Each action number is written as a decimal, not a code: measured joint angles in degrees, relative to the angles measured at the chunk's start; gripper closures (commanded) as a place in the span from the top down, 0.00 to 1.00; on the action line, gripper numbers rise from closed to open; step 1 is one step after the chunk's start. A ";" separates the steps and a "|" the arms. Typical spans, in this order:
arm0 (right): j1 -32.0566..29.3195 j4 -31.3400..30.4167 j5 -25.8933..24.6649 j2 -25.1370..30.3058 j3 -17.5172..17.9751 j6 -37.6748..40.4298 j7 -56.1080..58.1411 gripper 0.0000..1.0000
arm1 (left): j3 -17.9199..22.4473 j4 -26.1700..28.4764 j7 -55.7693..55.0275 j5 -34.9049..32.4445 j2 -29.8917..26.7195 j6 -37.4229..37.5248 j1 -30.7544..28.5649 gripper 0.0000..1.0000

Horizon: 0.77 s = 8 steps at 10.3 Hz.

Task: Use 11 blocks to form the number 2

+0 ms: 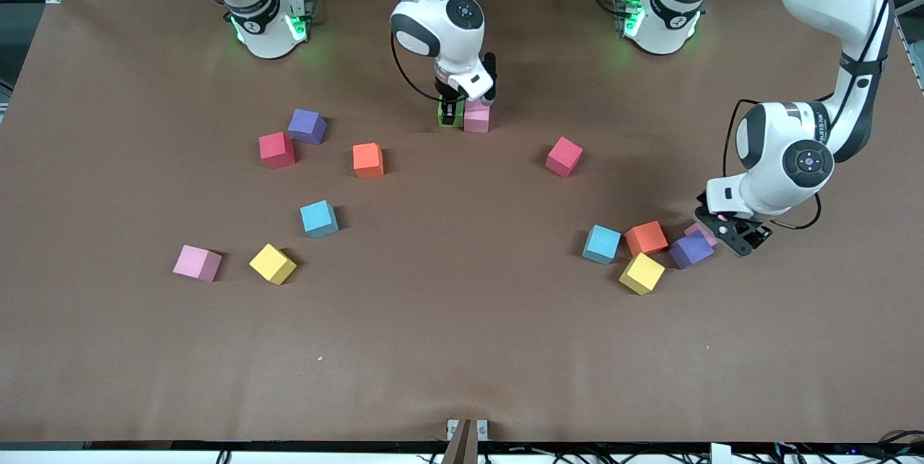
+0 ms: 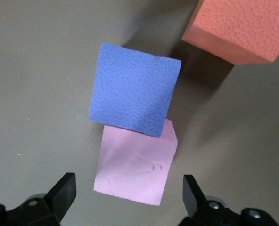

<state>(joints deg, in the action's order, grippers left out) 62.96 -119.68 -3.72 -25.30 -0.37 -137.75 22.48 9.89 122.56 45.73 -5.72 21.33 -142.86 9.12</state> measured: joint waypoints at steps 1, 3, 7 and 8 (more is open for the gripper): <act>0.00 0.05 0.21 -0.03 -0.03 -0.05 -0.01 1.00 | 0.00 -0.01 0.96 0.01 0.21 -0.08 0.00 1.00; -0.01 0.18 0.33 -0.37 -0.17 -0.45 -0.10 1.00 | 0.00 -0.11 2.61 0.02 0.67 -0.32 0.00 1.00; -0.06 2.10 0.35 0.79 -0.43 5.75 -0.18 1.00 | 0.00 -1.10 6.12 0.02 2.18 -0.79 0.00 1.00; -0.20 2.93 0.35 2.35 -0.66 9.29 -0.22 1.00 | -0.02 -1.52 6.36 0.02 2.71 -0.84 0.02 1.00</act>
<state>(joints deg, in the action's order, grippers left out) 62.76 -116.75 -3.36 -22.95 -1.02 -128.46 22.26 9.87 121.03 52.09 -5.70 24.04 -143.69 9.14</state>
